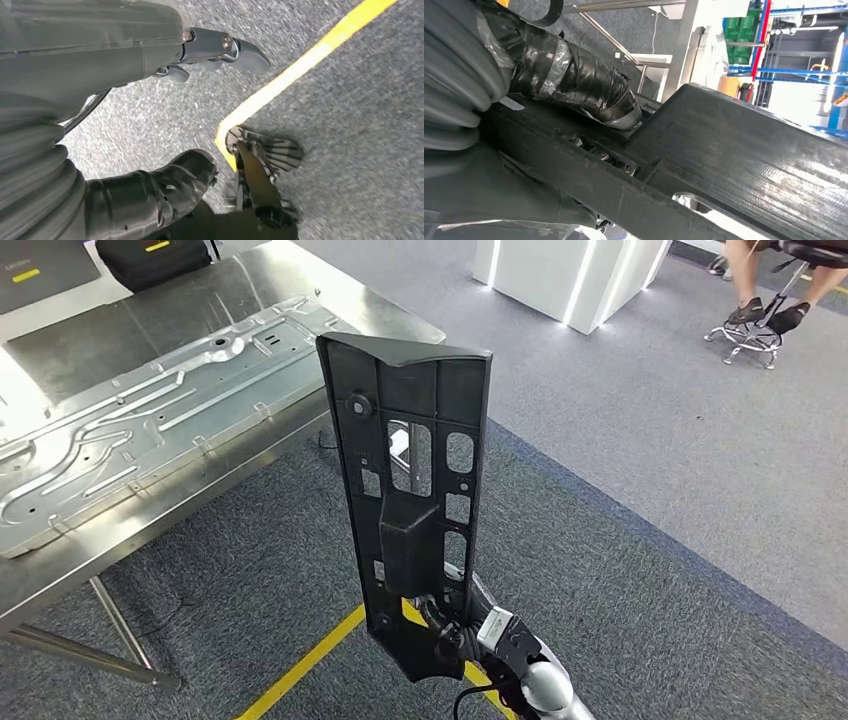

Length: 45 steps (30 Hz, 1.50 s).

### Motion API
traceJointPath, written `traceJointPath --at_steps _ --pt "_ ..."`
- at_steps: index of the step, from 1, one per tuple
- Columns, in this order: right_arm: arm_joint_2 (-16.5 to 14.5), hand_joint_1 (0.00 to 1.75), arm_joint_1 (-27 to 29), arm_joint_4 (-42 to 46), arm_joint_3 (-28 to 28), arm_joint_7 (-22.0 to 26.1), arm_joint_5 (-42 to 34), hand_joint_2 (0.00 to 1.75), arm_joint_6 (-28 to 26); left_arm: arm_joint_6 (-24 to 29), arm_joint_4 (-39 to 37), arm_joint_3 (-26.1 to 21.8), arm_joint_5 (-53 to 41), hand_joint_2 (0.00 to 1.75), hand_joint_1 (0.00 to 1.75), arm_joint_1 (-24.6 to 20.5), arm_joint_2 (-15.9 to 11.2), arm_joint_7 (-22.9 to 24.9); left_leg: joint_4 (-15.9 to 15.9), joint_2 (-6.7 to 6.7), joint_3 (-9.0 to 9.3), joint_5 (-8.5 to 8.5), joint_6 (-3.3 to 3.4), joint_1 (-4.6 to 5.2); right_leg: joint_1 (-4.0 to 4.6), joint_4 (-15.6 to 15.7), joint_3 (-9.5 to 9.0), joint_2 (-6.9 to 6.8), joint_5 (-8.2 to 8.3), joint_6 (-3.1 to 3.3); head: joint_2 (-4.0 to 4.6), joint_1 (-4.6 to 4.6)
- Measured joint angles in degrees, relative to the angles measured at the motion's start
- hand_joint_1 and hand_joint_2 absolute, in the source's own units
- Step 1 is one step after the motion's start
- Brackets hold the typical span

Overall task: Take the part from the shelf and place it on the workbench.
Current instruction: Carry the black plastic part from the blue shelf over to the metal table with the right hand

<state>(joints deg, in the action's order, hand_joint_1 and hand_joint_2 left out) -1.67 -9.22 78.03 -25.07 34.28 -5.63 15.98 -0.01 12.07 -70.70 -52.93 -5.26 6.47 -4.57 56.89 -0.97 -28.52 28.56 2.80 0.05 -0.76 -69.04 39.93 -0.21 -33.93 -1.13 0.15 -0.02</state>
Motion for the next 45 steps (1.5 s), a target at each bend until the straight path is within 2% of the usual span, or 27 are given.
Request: traceJointPath --at_steps 2,3,4,7,9,10,12,14,15,16,18,19,20,22,23,25,27,29,30,31,33,35,37,39,41,43,45 --pt "0.0 1.75 0.0 0.0 0.0 0.0 0.0 1.75 0.0 0.0 0.0 0.0 0.0 1.75 0.00 0.0 0.1 0.0 0.1 -0.15 1.62 1.61 -0.43 0.08 0.21 6.2 -0.59 0.04 7.27 0.54 0.00 -0.03" --pt "0.0 1.75 0.1 0.0 0.0 0.0 0.0 1.75 0.0 0.0 0.0 0.0 0.0 1.75 0.00 -0.1 0.1 0.0 0.1 -0.23 2.04 2.33 -0.75 0.12 0.41 8.1 -0.90 0.10 9.91 0.81 0.00 -0.02" --pt "0.0 1.75 0.1 0.0 0.0 0.0 0.0 1.75 0.0 0.0 0.0 0.0 0.0 1.75 0.00 -0.1 0.1 0.0 0.2 -0.30 2.39 2.70 -1.08 0.16 0.56 9.0 -1.09 0.19 11.35 1.10 0.00 -0.01" --pt "-0.1 1.75 0.0 0.1 0.0 0.0 0.0 1.75 0.0 0.0 0.0 0.0 0.0 1.75 0.00 -0.3 0.1 0.0 2.7 -0.18 2.18 2.04 -2.05 0.04 0.55 9.8 -2.79 0.40 10.62 2.20 0.00 0.02" --pt "-0.1 1.75 -0.1 0.1 0.0 0.0 -0.1 1.75 0.0 0.1 0.0 -0.1 0.0 1.75 0.00 -0.3 0.1 0.0 8.2 0.08 -0.83 1.83 -2.47 -0.14 0.45 10.1 -4.33 0.35 9.71 2.85 0.00 0.02" --pt "-0.2 1.75 -0.2 0.1 0.0 0.0 -0.1 1.75 0.0 0.1 0.0 -0.1 0.0 1.75 0.00 -0.3 0.1 0.0 11.4 0.18 -3.10 2.62 -2.69 -0.24 0.45 10.1 -5.00 0.33 9.12 3.04 0.00 0.02" --pt "-0.2 1.75 -0.1 0.1 0.0 0.0 -0.2 1.75 0.0 0.1 0.0 -0.1 0.0 1.75 0.00 -0.2 0.2 0.0 16.0 0.30 -7.64 6.22 -3.22 -0.47 0.46 10.1 -6.36 0.36 7.85 3.12 0.00 0.03" --pt "-0.2 1.75 -0.1 0.0 0.0 0.0 -0.2 1.75 0.0 0.2 0.0 -0.1 0.0 1.75 0.00 0.0 0.2 0.0 15.5 0.45 -10.04 8.50 -3.54 -0.71 0.43 10.1 -8.10 0.50 6.42 3.00 0.00 0.03" --pt "-0.2 1.75 -0.1 0.0 0.0 0.0 -0.2 1.75 0.0 0.2 0.0 -0.1 0.0 1.75 0.00 0.0 0.2 0.0 13.4 0.53 -10.26 7.64 -3.52 -0.78 0.41 10.1 -9.05 0.56 5.71 2.89 0.00 0.03" --pt "-0.2 1.75 -0.1 0.0 0.0 0.0 -0.2 1.75 0.0 0.2 0.0 -0.1 0.0 1.75 0.00 0.1 0.2 0.0 10.2 0.60 -10.02 5.00 -3.45 -0.81 0.38 10.1 -9.92 0.54 4.95 2.72 0.00 0.03" --pt "-0.2 1.75 -0.1 0.0 0.0 0.0 -0.2 1.75 0.0 0.3 0.0 -0.2 0.0 1.75 0.00 0.1 0.2 -0.1 4.6 0.77 -9.41 -2.16 -2.99 -0.62 0.45 10.1 -11.30 0.49 3.62 2.19 0.00 0.00" --pt "-0.2 1.75 -0.1 0.1 0.0 0.0 -0.2 1.75 0.0 0.3 0.0 -0.2 -0.1 1.75 0.00 0.1 0.2 -0.1 2.9 0.81 -9.19 -4.65 -2.66 -0.45 0.49 10.1 -11.63 0.48 3.14 1.86 0.00 -0.02" --pt "-0.2 1.75 -0.1 0.1 0.0 0.0 -0.2 1.75 0.0 0.3 0.0 -0.2 -0.1 1.75 0.00 0.1 0.2 -0.1 2.3 0.78 -9.10 -5.79 -2.24 -0.26 0.51 10.3 -12.04 0.50 2.90 1.50 0.00 -0.02" --pt "-0.2 1.75 -0.1 0.2 0.0 0.0 -0.2 1.75 -0.1 0.4 0.0 -0.2 -0.1 1.75 0.00 0.0 0.1 -0.2 1.7 0.66 -8.49 -5.64 -1.47 -0.19 0.51 10.3 -12.20 0.51 3.12 0.85 0.00 -0.04" --pt "-0.2 1.75 -0.1 0.3 0.0 0.0 -0.2 1.75 -0.1 0.4 0.0 -0.2 -0.1 1.75 0.00 0.0 0.1 -0.2 1.2 0.62 -8.00 -5.59 -1.16 -0.26 0.45 9.7 -12.04 0.51 3.37 0.61 0.00 -0.04" --pt "-0.2 1.75 -0.2 0.4 0.0 0.1 0.0 1.75 -0.5 0.3 0.0 -0.2 -0.1 1.75 0.00 0.0 0.1 -0.2 0.5 0.59 -6.76 -5.31 -0.58 -0.34 0.39 5.3 -9.59 0.51 2.97 0.23 0.00 -0.07" --pt "-0.1 1.75 -0.2 0.4 0.0 0.2 0.5 1.75 -1.0 0.3 0.0 -0.2 -0.1 1.75 0.00 -0.2 0.1 -0.2 0.2 0.35 -5.83 -4.68 -0.12 -0.22 0.34 -1.0 -5.25 0.50 0.41 -0.17 0.00 -0.08" --pt "-0.1 1.75 0.0 0.4 0.0 0.2 1.0 1.75 -1.4 0.3 0.0 -0.2 -0.2 1.75 0.00 -0.2 0.1 -0.2 0.3 -0.23 -5.00 -3.88 0.00 -0.12 0.24 -4.1 -1.76 0.50 -2.34 -0.33 0.00 -0.07" --pt "0.0 1.75 0.0 0.4 0.0 0.2 1.2 1.75 -1.7 0.3 0.0 -0.2 -0.2 1.75 0.00 -0.3 0.1 -0.3 0.3 -0.62 -4.47 -3.46 -0.04 -0.10 0.17 -3.6 -1.10 0.51 -2.17 -0.31 0.00 -0.07" --pt "0.0 1.75 0.1 0.4 0.0 0.2 1.4 1.75 -1.9 0.3 0.0 -0.2 -0.2 1.75 0.00 -0.2 0.1 -0.3 0.3 -1.04 -3.87 -3.02 -0.10 -0.10 0.11 -1.4 -1.31 0.58 -0.39 -0.20 0.00 -0.08" --pt "0.0 1.75 0.1 0.4 0.0 0.2 1.7 1.75 -2.2 0.3 0.0 -0.2 -0.2 1.75 0.00 -0.3 0.1 -0.4 0.6 -2.03 -2.77 -2.17 -0.37 -0.08 0.03 5.2 -3.01 1.61 5.49 0.13 0.00 -0.08" --pt "0.1 1.75 0.1 0.5 0.0 0.2 1.8 1.75 -2.3 0.3 0.0 -0.2 -0.2 1.75 0.00 -0.4 0.1 -0.4 0.8 -3.09 -2.58 -1.51 -0.94 -0.10 0.18 9.1 -4.09 2.79 8.42 0.58 0.00 -0.12" --pt "0.1 1.75 0.2 0.6 -0.1 0.2 2.1 1.75 -2.3 0.3 0.0 -0.2 -0.3 1.75 0.00 -0.4 0.1 -0.4 1.3 -3.77 -2.80 -1.39 -1.60 -0.09 0.31 9.5 -4.39 2.63 8.55 1.16 0.00 -0.14" --pt "0.2 1.75 0.1 0.8 -0.1 0.2 2.3 1.75 -2.4 0.3 0.0 -0.2 -0.4 1.75 0.00 -0.2 0.1 -0.5 2.7 -2.91 -3.20 -0.64 -2.06 -0.10 0.25 9.9 -4.93 1.74 8.92 1.91 0.00 -0.09" --pt "0.2 1.75 0.0 1.1 -0.2 0.2 2.4 1.75 -2.6 0.3 0.0 -0.2 -0.5 1.75 0.00 -0.3 0.0 -0.5 7.3 -1.06 -5.54 2.05 -2.44 -0.23 0.29 10.0 -5.29 0.71 8.85 2.50 0.00 -0.04" --pt "0.2 1.75 0.0 1.1 -0.2 0.2 2.6 1.75 -2.9 0.3 0.0 -0.2 -0.6 1.75 0.00 -0.4 0.0 -0.5 14.1 -0.03 -9.39 5.12 -2.83 -0.39 0.49 10.0 -5.32 -0.38 8.61 2.86 0.00 -0.02" --pt "0.2 1.75 0.1 1.2 -0.2 0.2 2.7 1.75 -3.1 0.3 0.0 -0.2 -0.6 1.75 0.00 -0.3 0.1 -0.6 16.6 0.32 -11.24 5.42 -3.00 -0.49 0.68 10.0 -5.38 -1.40 8.43 2.99 0.00 -0.02"
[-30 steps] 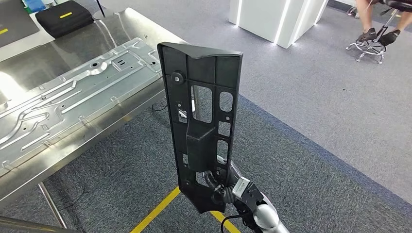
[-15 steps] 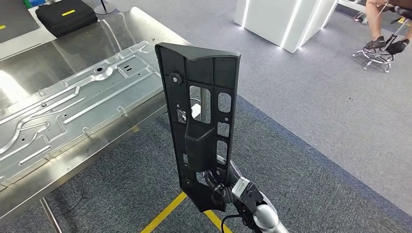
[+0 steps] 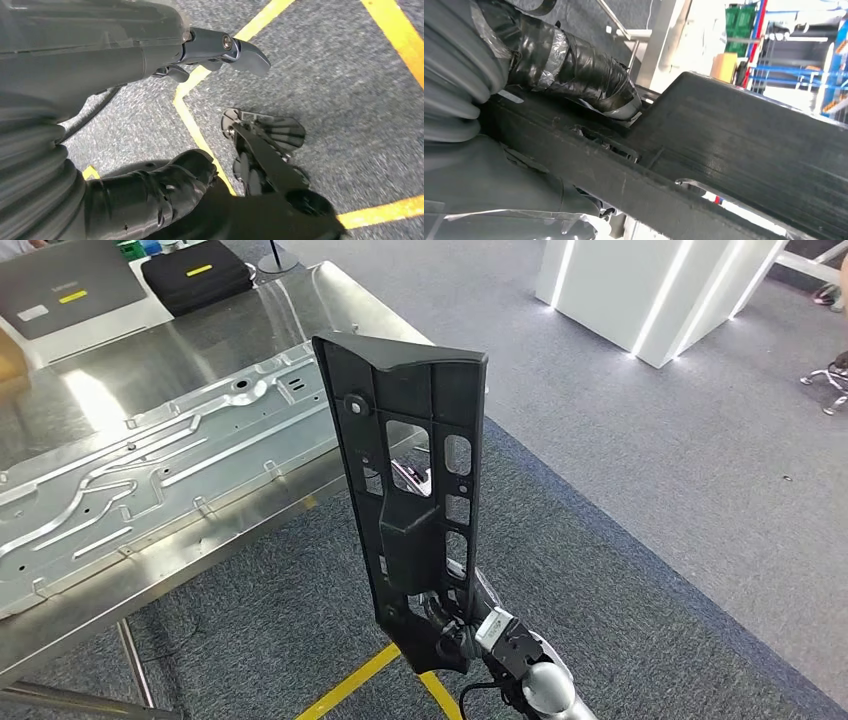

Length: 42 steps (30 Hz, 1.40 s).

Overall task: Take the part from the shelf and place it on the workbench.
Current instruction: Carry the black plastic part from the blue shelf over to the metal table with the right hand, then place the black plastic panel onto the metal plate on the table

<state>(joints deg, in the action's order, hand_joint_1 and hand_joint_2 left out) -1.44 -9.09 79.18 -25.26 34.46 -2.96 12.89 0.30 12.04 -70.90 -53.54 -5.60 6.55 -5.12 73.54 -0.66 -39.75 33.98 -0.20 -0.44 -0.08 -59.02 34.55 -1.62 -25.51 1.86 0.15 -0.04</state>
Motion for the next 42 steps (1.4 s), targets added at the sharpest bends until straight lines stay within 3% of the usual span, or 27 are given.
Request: traceJointPath --at_steps 1,3,5,6,8,10,12,13,14,15,17,19,21,23,24,26,28,30,31,32,34,36,38,40,42 --pt "0.0 1.75 0.0 0.0 0.0 0.0 0.0 1.75 0.0 0.0 0.0 0.0 0.0 1.75 0.00 0.1 0.0 0.0 -1.7 0.23 0.62 -1.33 0.09 0.01 0.08 0.0 -0.08 -0.46 -0.07 0.00 0.00 0.00" --pt "0.0 1.75 0.0 0.0 0.0 0.0 0.1 1.75 -0.1 0.0 0.0 0.0 0.0 1.75 0.00 0.1 -0.1 0.0 -9.2 1.96 4.00 -5.17 0.71 0.35 0.27 0.0 -0.37 -1.40 -0.23 -0.11 0.00 -0.01" --pt "0.0 1.75 0.0 0.0 0.0 0.0 0.1 1.75 -0.1 0.0 0.0 0.0 0.0 1.75 0.00 -0.2 -0.2 -0.1 -14.5 3.85 6.30 -6.34 1.26 0.86 0.42 -0.1 -0.57 -2.40 -0.43 -0.48 0.00 -0.01" --pt "0.0 1.75 0.0 0.0 0.0 0.0 0.2 1.75 -0.1 0.0 0.0 0.0 -0.1 1.75 0.00 -0.3 -0.3 -0.1 -15.3 4.15 6.52 -6.35 1.48 1.05 0.45 -0.2 -0.68 -2.90 -0.56 -0.78 0.00 -0.02" --pt "0.1 1.75 -0.1 0.1 -0.1 0.0 0.3 1.75 -0.1 0.0 0.0 0.0 -0.1 1.75 0.00 -0.2 -0.3 -0.1 -15.7 3.19 6.78 -7.29 1.91 0.91 0.41 -0.2 -0.98 -3.57 -0.88 -1.47 0.00 -0.01" --pt "0.1 1.75 -0.3 0.2 -0.2 0.0 0.4 1.75 -0.1 -0.1 0.0 0.0 -0.2 1.75 0.00 -0.1 -0.2 -0.2 -16.4 2.11 7.21 -8.35 2.47 0.51 0.22 -2.1 -0.57 -1.82 -2.51 -2.15 0.00 -0.02" --pt "0.2 1.75 -0.4 0.2 -0.3 0.0 0.5 1.75 -0.2 -0.1 0.0 0.0 -0.2 1.75 0.00 -0.2 -0.2 -0.2 -16.6 1.05 7.22 -8.78 2.82 0.34 -0.09 -8.1 1.98 0.67 -6.21 -2.66 0.00 -0.04" --pt "0.2 1.75 -0.4 0.2 -0.3 0.0 0.6 1.75 -0.2 -0.2 0.0 0.0 -0.2 1.75 0.00 -0.2 -0.2 -0.3 -16.5 0.44 7.07 -8.83 2.90 0.35 -0.20 -11.8 3.71 1.14 -8.01 -2.82 0.00 -0.05" --pt "0.3 1.75 -0.4 0.2 -0.3 -0.1 0.6 1.75 -0.2 -0.2 0.0 0.0 -0.2 1.75 0.00 -0.3 -0.2 -0.3 -16.4 -0.20 6.96 -8.83 2.90 0.36 -0.29 -14.6 5.05 1.29 -8.92 -2.96 0.00 -0.04" --pt "0.3 1.75 -0.4 0.1 -0.4 -0.1 0.6 1.75 -0.2 -0.2 0.0 0.0 -0.3 1.75 0.00 -0.2 -0.2 -0.3 -16.3 -0.91 6.90 -8.82 2.87 0.36 -0.40 -15.7 5.61 1.34 -8.73 -3.07 0.00 -0.04" --pt "0.4 1.75 -0.4 0.2 -0.4 -0.1 0.6 1.75 -0.2 -0.2 0.0 0.0 -0.3 1.75 0.00 -0.2 -0.2 -0.3 -15.9 -2.37 6.89 -8.67 2.65 0.28 -0.70 -11.5 3.68 1.68 -5.38 -3.19 0.00 -0.04" --pt "0.4 1.75 -0.6 0.2 -0.5 -0.1 0.7 1.75 -0.2 -0.2 0.0 0.0 -0.3 1.75 0.00 -0.2 -0.2 -0.3 -15.3 -3.74 6.66 -8.35 2.16 0.18 -1.07 -4.2 0.26 3.89 -2.34 -3.15 0.00 -0.03" --pt "0.5 1.75 -0.7 0.2 -0.5 -0.1 0.7 1.75 -0.3 -0.3 0.0 0.0 -0.4 1.75 0.00 -0.3 -0.1 -0.3 -14.9 -4.91 6.13 -8.30 1.45 0.02 -1.04 -1.0 -1.14 5.58 -1.86 -2.97 0.00 -0.03" --pt "0.6 1.75 -0.8 0.3 -0.7 -0.2 0.8 1.75 -0.3 -0.3 0.0 0.0 -0.4 1.75 0.00 -0.1 -0.1 -0.3 -15.0 -5.98 5.76 -8.45 0.68 -0.17 -0.87 -0.7 -1.24 4.87 -1.80 -2.48 0.00 -0.03" --pt "0.6 1.75 -0.8 0.4 -0.8 -0.2 0.8 1.75 -0.4 -0.3 0.0 0.0 -0.4 1.75 0.00 0.0 -0.1 -0.2 -14.7 -5.64 5.57 -8.24 0.39 -0.18 -0.90 -0.4 -1.44 4.28 -1.71 -2.08 0.00 -0.02" --pt "0.6 1.75 -0.9 0.6 -0.8 -0.2 0.9 1.75 -0.6 -0.4 0.0 0.0 -0.5 1.75 0.00 0.0 -0.2 -0.2 -11.5 -3.29 3.95 -6.32 -0.02 -0.13 -0.99 0.2 -1.80 2.89 -1.55 -1.28 0.00 0.05" --pt "0.6 1.75 -0.9 0.8 -0.9 -0.2 0.9 1.75 -0.8 -0.5 0.0 0.0 -0.5 1.75 0.00 -0.1 -0.1 -0.2 -4.5 -0.75 0.45 -2.91 -0.32 -0.24 -0.68 0.4 -1.93 1.29 -1.65 -0.78 0.00 0.10" --pt "0.6 1.75 -0.8 0.8 -0.9 -0.2 1.0 1.75 -0.9 -0.6 0.0 0.0 -0.6 1.75 0.00 -0.1 -0.1 -0.2 0.6 -0.02 -2.23 -1.49 -0.55 -0.39 -0.44 0.3 -1.95 -0.27 -1.83 -0.65 0.00 0.10" --pt "0.6 1.75 -0.8 0.8 -0.9 -0.2 1.0 1.75 -0.9 -0.6 0.0 0.0 -0.6 1.75 0.00 0.0 0.0 -0.2 0.3 0.19 -2.09 -2.38 -0.59 -0.41 -0.39 0.3 -2.01 -0.98 -1.93 -0.67 0.00 0.10" --pt "0.6 1.75 -0.9 0.9 -0.9 -0.2 1.0 1.75 -0.9 -0.6 0.0 0.0 -0.6 1.75 0.00 0.0 0.0 -0.2 -2.2 0.52 -0.80 -4.14 -0.56 -0.42 -0.37 0.3 -2.14 -1.64 -2.05 -0.75 0.00 0.11" --pt "0.6 1.75 -1.0 1.0 -1.0 -0.3 0.9 1.75 -0.8 -0.6 0.0 0.0 -0.6 1.75 0.00 0.0 -0.1 -0.4 -10.1 2.02 3.33 -7.56 -0.24 -0.19 -0.19 0.2 -2.46 -2.71 -2.39 -1.14 0.00 0.10" --pt "0.6 1.75 -1.6 1.1 -1.0 -0.7 0.6 1.75 -0.4 -0.8 0.0 0.0 -0.6 1.75 0.00 -0.1 -0.1 -0.6 -14.5 3.03 5.47 -8.55 0.37 0.20 0.04 0.2 -2.61 -3.34 -2.62 -1.62 0.00 0.05" --pt "0.5 1.75 -2.5 1.1 -1.2 -1.3 0.0 1.75 0.1 -0.9 0.0 0.0 -0.6 1.75 0.00 0.0 -0.1 -0.8 -14.9 2.64 5.48 -8.47 1.04 0.37 0.10 0.2 -2.71 -3.72 -2.66 -2.09 0.00 0.01" --pt "0.5 1.75 -3.6 1.1 -1.3 -2.0 -0.8 1.75 0.6 -0.9 0.0 0.0 -0.7 1.75 0.00 0.2 0.0 -0.8 -15.3 2.25 5.69 -8.65 1.68 0.20 -0.11 -0.7 -2.42 -2.50 -3.41 -2.68 0.00 0.01" --pt "0.4 1.75 -5.0 0.7 -1.5 -2.7 -1.2 1.75 1.0 -0.8 0.0 0.1 -1.0 1.75 0.00 0.0 0.0 -0.7 -15.6 1.97 5.88 -8.83 2.29 0.04 -0.30 -5.5 -0.09 -0.08 -6.16 -3.02 0.00 -0.03"
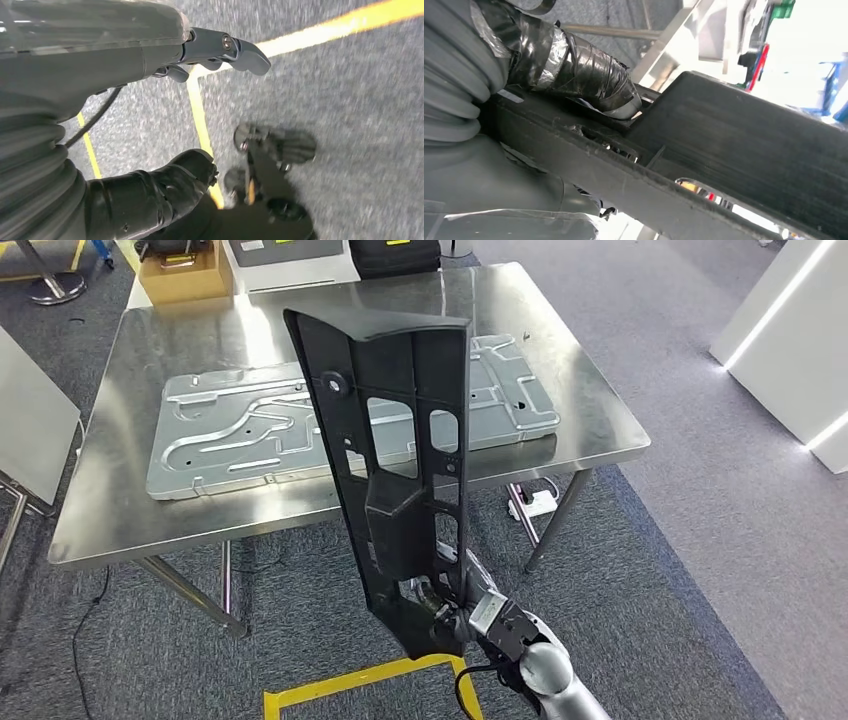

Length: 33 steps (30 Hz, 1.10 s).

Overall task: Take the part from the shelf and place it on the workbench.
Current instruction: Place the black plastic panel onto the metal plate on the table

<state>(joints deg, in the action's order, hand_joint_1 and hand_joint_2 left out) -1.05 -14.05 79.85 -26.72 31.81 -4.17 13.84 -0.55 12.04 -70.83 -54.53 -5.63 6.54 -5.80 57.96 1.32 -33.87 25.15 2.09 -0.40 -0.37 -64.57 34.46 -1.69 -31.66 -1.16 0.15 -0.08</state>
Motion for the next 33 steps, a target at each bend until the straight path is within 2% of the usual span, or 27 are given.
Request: traceJointPath --at_steps 2,3,4,5,6,8,9,12,14,15,17,18,19,20,21,22,23,24,25,27,29,31,33 --pt "0.0 1.75 -1.7 -1.0 -0.3 -0.7 -0.1 1.75 0.0 0.0 0.0 0.1 -0.3 1.75 0.00 -0.3 0.0 0.2 0.1 -0.44 -0.04 0.03 0.32 0.08 0.00 -7.6 3.95 1.17 -3.06 -0.05 0.00 -0.02" --pt "0.0 1.75 -2.7 -1.6 -0.6 -1.1 -0.1 1.75 0.0 0.0 0.0 0.2 -0.5 1.75 0.00 -0.4 0.0 0.2 0.2 -0.74 -0.04 0.07 0.36 0.13 0.00 -10.0 5.39 1.27 -3.41 -0.04 0.00 -0.03" --pt "-0.1 1.75 -3.7 -2.2 -0.9 -1.5 -0.1 1.75 -0.2 0.0 0.0 0.3 -0.6 1.75 0.00 -0.5 0.0 0.2 0.3 -1.07 -0.02 0.14 0.35 0.16 -0.01 -10.3 5.86 1.30 -2.56 0.02 0.00 -0.02" --pt "-0.2 1.75 -4.9 -2.9 -1.2 -1.9 -0.1 1.75 -0.3 0.0 0.0 0.3 -0.7 1.75 0.00 -0.5 0.0 0.2 0.4 -1.37 0.03 0.23 0.30 0.16 -0.01 -8.4 5.24 1.31 -0.69 0.13 0.00 -0.02" --pt "-0.3 1.75 -6.2 -3.4 -1.5 -2.2 -0.1 1.75 -0.6 -0.1 0.0 0.4 -0.8 1.75 0.00 -0.5 0.0 0.3 0.6 -1.63 0.10 0.35 0.20 0.16 -0.02 -4.6 3.73 1.38 1.76 0.30 0.00 -0.03" --pt "-0.7 1.75 -8.5 -4.3 -2.0 -2.5 -0.1 1.75 -1.0 -0.1 0.0 0.5 -0.9 1.75 0.00 -0.6 0.1 0.3 0.8 -2.05 0.04 0.54 -0.14 0.28 0.07 2.2 0.77 1.71 4.68 0.70 0.00 -0.01" --pt "-0.9 1.75 -9.5 -4.8 -2.3 -2.6 0.0 1.75 -1.2 -0.1 0.0 0.5 -1.0 1.75 0.00 -0.6 0.1 0.3 0.9 -2.21 -0.10 0.54 -0.39 0.31 0.14 4.1 0.04 1.87 5.11 0.87 0.00 0.00" --pt "-1.8 1.75 -13.6 -6.6 -3.2 -4.0 1.5 1.75 -2.8 -0.2 0.0 0.8 -1.7 1.75 0.00 -0.6 0.1 0.4 0.9 -2.41 -0.49 0.45 -1.38 0.27 0.21 5.0 -0.05 2.00 5.20 1.51 0.00 -0.01" --pt "-3.3 1.75 -18.5 -9.1 -4.0 -5.9 4.3 1.75 -6.2 -0.4 0.0 1.1 -2.4 1.75 0.00 -0.9 0.1 0.8 2.8 -2.27 -1.42 1.75 -2.03 0.21 -0.03 5.4 -0.10 1.98 5.54 2.18 0.00 0.02" --pt "-4.4 1.75 -21.4 -10.6 -4.4 -6.9 6.2 1.75 -8.5 -0.4 0.0 1.2 -2.7 1.75 0.00 -1.1 0.1 1.0 5.3 -2.17 -2.63 3.16 -2.31 0.11 -0.12 5.5 -0.14 1.93 5.65 2.43 0.00 0.04" --pt "-6.6 1.75 -27.0 -14.1 -5.4 -9.1 11.7 1.75 -14.4 -0.5 0.0 1.7 -3.4 1.75 0.00 -1.6 0.1 1.6 13.0 -2.00 -6.41 6.55 -2.78 -0.07 0.00 5.5 -0.10 1.78 5.65 2.66 0.00 0.06" --pt "-7.7 1.75 -29.4 -15.9 -6.1 -10.3 15.0 1.75 -17.4 -0.6 0.0 2.0 -3.8 1.75 0.00 -1.8 0.2 1.9 16.1 -1.93 -8.05 7.40 -2.94 -0.15 0.09 5.5 -0.12 1.70 5.63 2.70 0.00 0.05" --pt "-9.0 1.75 -31.5 -17.8 -7.1 -11.6 19.0 1.75 -20.6 -0.6 0.0 2.2 -4.2 1.75 0.00 -2.0 0.2 2.3 17.6 -1.85 -8.93 7.29 -3.04 -0.20 0.15 5.5 -0.15 1.65 5.60 2.73 0.00 0.06" --pt "-10.2 1.75 -33.3 -19.4 -8.2 -12.9 22.9 1.75 -23.6 -0.7 0.0 2.5 -4.5 1.75 0.00 -2.1 0.3 2.6 16.6 -1.78 -8.62 6.01 -3.05 -0.24 0.18 5.4 -0.22 1.65 5.55 2.74 0.00 0.06" --pt "-11.3 1.75 -34.9 -20.9 -9.4 -14.2 26.7 1.75 -26.3 -0.7 0.0 2.7 -4.8 1.75 0.00 -2.2 0.3 2.9 13.5 -1.71 -7.31 3.91 -2.99 -0.27 0.19 5.4 -0.32 1.68 5.48 2.73 0.00 0.06" --pt "-12.5 1.75 -36.3 -22.4 -10.8 -15.6 30.5 1.75 -28.9 -0.7 0.0 2.9 -5.2 1.75 0.00 -2.4 0.3 3.1 9.2 -1.60 -5.42 1.68 -2.85 -0.27 0.19 5.4 -0.42 1.70 5.37 2.66 0.00 0.06" --pt "-13.5 1.75 -37.6 -23.7 -12.0 -17.0 34.1 1.75 -31.2 -0.7 0.0 3.2 -5.6 1.75 0.00 -2.7 0.3 3.4 5.3 -1.49 -3.63 0.13 -2.68 -0.16 0.30 5.3 -0.39 1.70 5.26 2.53 0.00 0.05" --pt "-14.4 1.75 -38.9 -25.1 -13.5 -18.9 38.3 1.75 -33.8 -0.7 0.0 3.5 -6.0 1.75 0.00 -3.1 0.3 3.7 2.6 -1.43 -2.44 -0.72 -2.45 -0.03 0.40 5.3 -0.28 1.70 5.20 2.35 0.00 0.05" --pt "-15.3 1.75 -40.1 -26.5 -15.1 -21.4 42.5 1.75 -36.3 -0.7 0.0 3.8 -6.4 1.75 0.00 -3.4 0.3 4.0 1.2 -1.40 -1.87 -0.94 -2.22 0.10 0.50 5.2 -0.14 1.65 5.18 2.16 0.00 0.04" --pt "-16.7 1.75 -41.9 -29.0 -19.0 -26.8 49.6 1.75 -40.7 -0.8 0.0 4.5 -7.3 1.75 0.00 -4.0 0.4 4.8 0.8 -1.56 -1.77 -0.81 -1.72 0.17 0.62 5.3 -0.03 1.54 5.17 1.77 0.00 0.04" --pt "-17.4 1.75 -43.5 -31.1 -23.3 -31.5 54.3 1.75 -43.9 -0.9 0.0 5.2 -8.1 1.75 0.00 -4.5 0.5 5.4 0.4 -1.58 -1.55 -0.89 -1.12 -0.08 0.61 4.1 0.42 1.53 4.28 1.25 0.00 0.03" --pt "-17.9 1.75 -44.8 -33.1 -27.1 -34.7 57.7 1.75 -46.5 -0.9 0.0 5.9 -8.6 1.75 0.00 -5.2 0.7 5.9 0.2 -1.56 -1.33 -0.91 -0.48 -0.21 0.55 -1.3 3.00 1.61 1.57 0.84 0.00 0.02" --pt "-18.0 1.75 -45.5 -35.1 -30.0 -36.7 59.7 1.75 -48.1 -1.0 0.0 6.4 -9.0 1.75 0.00 -5.7 0.8 6.2 0.3 -1.64 -1.25 -0.79 -0.12 -0.16 0.54 -8.9 7.05 1.63 -1.23 0.70 0.00 0.02"
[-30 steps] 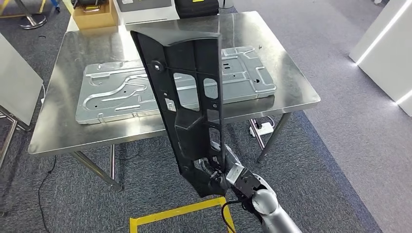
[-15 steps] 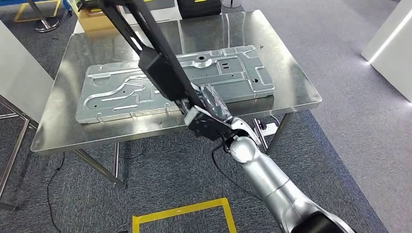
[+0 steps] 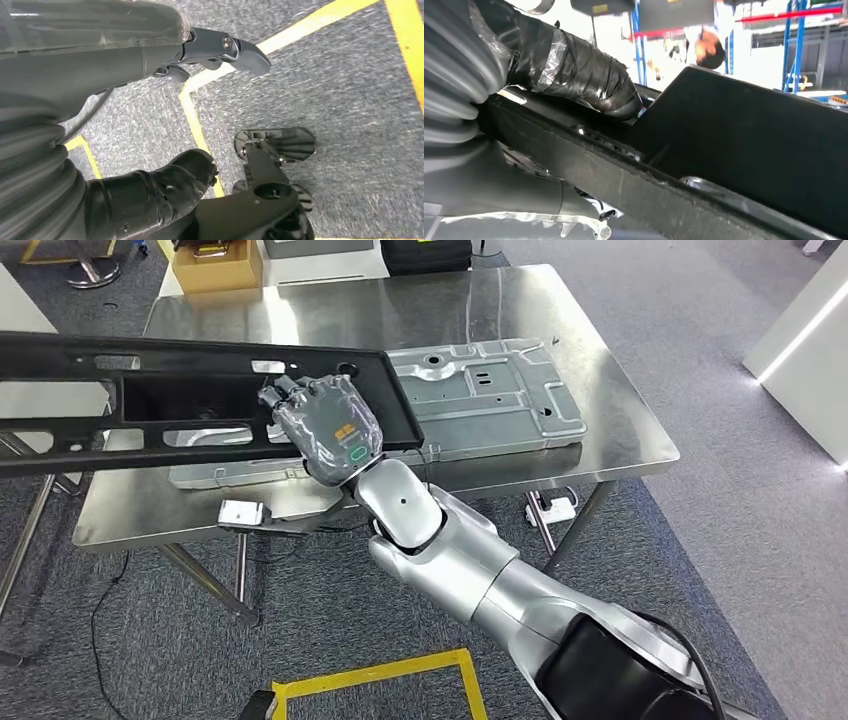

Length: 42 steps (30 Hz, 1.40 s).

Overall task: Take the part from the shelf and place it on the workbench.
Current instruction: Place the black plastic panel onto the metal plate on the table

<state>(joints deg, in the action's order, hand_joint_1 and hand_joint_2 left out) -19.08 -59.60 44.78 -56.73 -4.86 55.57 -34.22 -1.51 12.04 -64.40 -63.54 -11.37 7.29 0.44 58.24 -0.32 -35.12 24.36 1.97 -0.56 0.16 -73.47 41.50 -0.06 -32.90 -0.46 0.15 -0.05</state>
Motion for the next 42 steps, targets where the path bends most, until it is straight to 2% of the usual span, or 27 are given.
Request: traceJointPath --at_steps 1,2,3,5,7,10,12,13,15,16,17,18,20,21,23,26,27,29,31,32,33,34,36,37,38,40,42 --pt "0.0 1.75 -0.1 -0.9 -1.2 -0.7 0.7 1.75 -0.4 0.0 0.0 0.2 -0.1 1.75 0.00 -0.1 0.0 0.1 0.0 -0.07 0.08 0.07 0.06 0.03 0.00 -2.2 1.39 0.00 -0.26 0.03 0.00 0.00" --pt "0.0 1.75 -0.2 -1.7 -2.3 -1.3 1.4 1.75 -0.6 0.0 0.0 0.3 -0.3 1.75 0.00 -0.2 0.1 0.2 0.1 -0.14 0.17 0.14 0.09 0.08 0.03 -2.3 1.76 0.02 0.62 0.15 0.00 0.00" --pt "0.0 1.75 -0.3 -2.6 -3.1 -1.9 2.1 1.75 -0.7 0.0 0.0 0.5 -0.4 1.75 0.00 -0.2 0.1 0.3 0.1 -0.22 0.30 0.24 0.09 0.14 0.10 -0.1 1.02 0.03 2.43 0.39 0.00 0.00" --pt "-0.1 1.75 -0.8 -4.1 -4.6 -2.9 3.2 1.75 -0.8 -0.1 0.0 0.9 -0.7 1.75 0.00 -0.3 0.4 0.6 0.1 -0.32 0.47 0.44 -0.03 0.33 0.40 8.1 -2.60 0.05 6.65 1.27 0.00 0.01" --pt "-0.3 1.75 -1.5 -5.6 -5.6 -3.8 3.9 1.75 -0.7 -0.2 -0.1 1.3 -0.9 1.75 0.00 -0.5 0.8 0.8 0.2 -0.35 0.41 0.56 -0.39 0.41 0.74 13.5 -5.07 0.03 8.40 1.85 0.00 0.02" --pt "-0.4 1.75 -2.0 -8.1 -6.6 -4.3 4.2 1.75 -0.3 -0.3 -0.1 1.5 -1.0 1.75 0.00 -0.7 0.9 1.1 0.1 -0.26 0.45 0.68 -1.20 0.33 0.65 14.9 -5.72 0.04 8.47 2.06 0.00 0.02" --pt "-0.5 1.75 -2.3 -9.4 -7.0 -4.3 4.0 1.75 0.1 -0.3 -0.1 1.6 -1.1 1.75 0.00 -0.8 0.9 1.1 2.1 -0.15 -0.39 1.93 -1.78 0.31 0.20 15.8 -6.33 -0.02 8.58 2.44 0.00 0.02" --pt "-0.6 1.75 -2.4 -10.0 -7.2 -4.3 3.7 1.75 0.4 -0.4 -0.1 1.6 -1.1 1.75 0.00 -0.8 0.9 1.2 4.9 -0.09 -1.76 3.29 -2.08 0.19 0.08 16.1 -6.61 -0.05 8.48 2.62 0.00 0.02" --pt "-0.8 1.75 -2.7 -11.2 -7.4 -4.2 2.9 1.75 1.4 -0.5 -0.1 1.6 -1.2 1.75 0.00 -0.8 0.9 1.2 12.4 -0.08 -5.75 6.08 -2.69 -0.10 0.09 16.2 -6.97 -0.04 7.81 2.96 0.00 0.02" --pt "-0.8 1.75 -2.7 -11.9 -7.5 -4.1 2.4 1.75 2.0 -0.6 -0.1 1.6 -1.3 1.75 0.00 -0.7 0.9 1.2 15.3 -0.07 -7.42 6.58 -2.95 -0.31 0.09 16.1 -7.27 -0.05 7.41 2.96 0.00 0.03" --pt "-0.9 1.75 -2.7 -12.5 -7.5 -4.0 2.0 1.75 2.5 -0.7 -0.1 1.6 -1.3 1.75 0.00 -0.7 0.9 1.2 16.1 -0.04 -8.17 5.99 -3.21 -0.55 0.07 16.1 -7.67 -0.06 7.01 2.87 0.00 0.03" --pt "-0.9 1.75 -2.7 -13.1 -7.5 -3.9 1.7 1.75 2.9 -0.8 -0.1 1.6 -1.3 1.75 0.00 -0.6 0.9 1.2 14.7 0.01 -7.79 4.40 -3.45 -0.81 0.01 16.0 -8.15 -0.07 6.67 2.62 0.00 0.03" --pt "-0.9 1.75 -2.8 -13.9 -7.5 -3.9 1.3 1.75 3.2 -0.9 -0.1 1.6 -1.3 1.75 0.00 -0.5 1.0 1.2 7.5 0.27 -4.65 0.19 -3.90 -1.32 -0.17 15.8 -9.19 -0.08 5.77 1.89 0.00 0.00" --pt "-0.9 1.75 -2.9 -14.1 -7.5 -3.9 1.0 1.75 3.3 -0.9 -0.1 1.6 -1.3 1.75 0.00 -0.5 1.0 1.1 4.0 0.39 -2.90 -0.76 -3.89 -1.30 -0.15 15.5 -9.50 -0.04 5.26 1.45 0.00 0.01" --pt "-1.0 1.75 -3.2 -14.7 -7.5 -3.9 0.6 1.75 3.7 -1.0 -0.2 1.6 -1.3 1.75 0.00 -0.6 1.2 1.1 0.7 0.56 -1.01 -0.36 -3.11 -1.04 -0.04 15.3 -9.87 0.04 4.53 0.68 0.00 0.02" --pt "-1.1 1.75 -3.4 -15.5 -7.5 -3.7 -0.2 1.75 4.2 -1.0 -0.2 1.6 -1.4 1.75 0.00 -0.6 1.2 1.1 0.2 0.42 0.10 0.34 -1.71 -0.80 -0.16 13.7 -9.71 0.05 4.61 -0.08 -0.01 0.01" --pt "-1.1 1.75 -3.6 -15.8 -7.5 -3.6 -0.4 1.75 4.3 -1.0 -0.2 1.6 -1.4 1.75 0.00 -0.6 1.1 1.1 0.1 0.36 0.61 0.53 -1.34 -0.75 -0.29 11.6 -8.53 0.04 4.78 -0.27 -0.01 -0.01" --pt "-1.1 1.75 -3.8 -16.6 -7.5 -3.3 -0.9 1.75 4.5 -1.0 -0.2 1.6 -1.4 1.75 0.00 -0.7 1.1 1.1 -0.3 0.26 1.74 1.19 -0.65 -0.68 -0.42 4.6 -3.85 0.07 3.99 -0.54 0.00 -0.03" --pt "-1.0 1.75 -3.8 -17.6 -7.5 -3.0 -1.2 1.75 4.8 -1.0 -0.2 1.6 -1.4 1.75 0.00 -0.7 1.1 1.1 -0.3 0.08 2.92 2.25 -0.22 -0.45 -0.35 -1.3 1.18 0.08 1.24 -0.48 0.00 -0.03" --pt "-0.9 1.75 -3.7 -18.0 -7.5 -2.9 -1.2 1.75 5.0 -1.0 -0.2 1.6 -1.4 1.75 0.00 -0.6 1.1 1.1 -0.4 -0.07 3.68 2.88 -0.12 -0.33 -0.26 -2.2 2.79 0.09 0.47 -0.30 0.00 -0.03" --pt "-0.9 1.75 -3.7 -18.4 -7.5 -2.8 -1.2 1.75 5.0 -1.0 -0.2 1.6 -1.4 1.75 0.00 -0.5 1.1 1.1 -0.3 -0.22 4.52 3.54 -0.09 -0.25 -0.09 -1.1 3.47 0.09 0.97 -0.01 0.00 -0.03" --pt "-0.8 1.75 -3.7 -18.7 -7.5 -2.8 -1.2 1.75 5.0 -1.0 -0.2 1.6 -1.4 1.75 0.00 -0.4 1.1 1.1 -0.4 -0.36 5.42 4.23 -0.12 -0.21 0.18 1.8 3.29 0.09 2.92 0.37 0.00 -0.03" --pt "-0.8 1.75 -3.7 -19.2 -7.5 -2.8 -1.2 1.75 5.0 -1.0 -0.3 1.6 -1.4 1.75 0.00 -0.2 1.3 1.1 -0.3 -0.55 6.90 5.62 -0.30 -0.17 1.02 9.9 1.66 0.19 9.75 1.34 0.00 -0.02" --pt "-0.8 1.75 -3.8 -19.4 -7.5 -2.8 -1.2 1.75 5.0 -1.0 -0.3 1.6 -1.4 1.75 0.00 -0.2 1.5 1.1 -0.4 -0.67 7.36 6.21 -0.53 -0.13 1.36 12.7 0.91 0.27 12.33 1.76 0.00 -0.05" --pt "-0.8 1.75 -3.8 -19.6 -7.5 -2.8 -1.2 1.75 5.0 -1.1 -0.4 1.6 -1.4 1.75 0.00 -0.2 1.6 1.1 -0.5 -0.77 7.63 6.66 -0.80 -0.09 1.60 14.3 0.48 0.34 13.93 2.12 0.00 -0.07" --pt "-0.9 1.75 -3.9 -19.9 -7.5 -2.8 -1.3 1.75 5.0 -1.1 -0.4 1.6 -1.4 1.75 0.00 -0.3 1.6 1.1 -0.7 -0.86 8.22 6.84 -1.44 0.01 1.60 14.9 -0.18 0.34 13.89 2.70 0.00 -0.09" --pt "-0.9 1.75 -4.0 -20.1 -7.5 -2.8 -1.3 1.75 5.0 -1.1 -0.4 1.6 -1.4 1.75 0.00 -0.3 1.6 1.1 0.8 -0.63 8.14 7.01 -1.85 0.00 1.31 15.7 -1.39 0.32 13.55 3.31 0.00 -0.06"
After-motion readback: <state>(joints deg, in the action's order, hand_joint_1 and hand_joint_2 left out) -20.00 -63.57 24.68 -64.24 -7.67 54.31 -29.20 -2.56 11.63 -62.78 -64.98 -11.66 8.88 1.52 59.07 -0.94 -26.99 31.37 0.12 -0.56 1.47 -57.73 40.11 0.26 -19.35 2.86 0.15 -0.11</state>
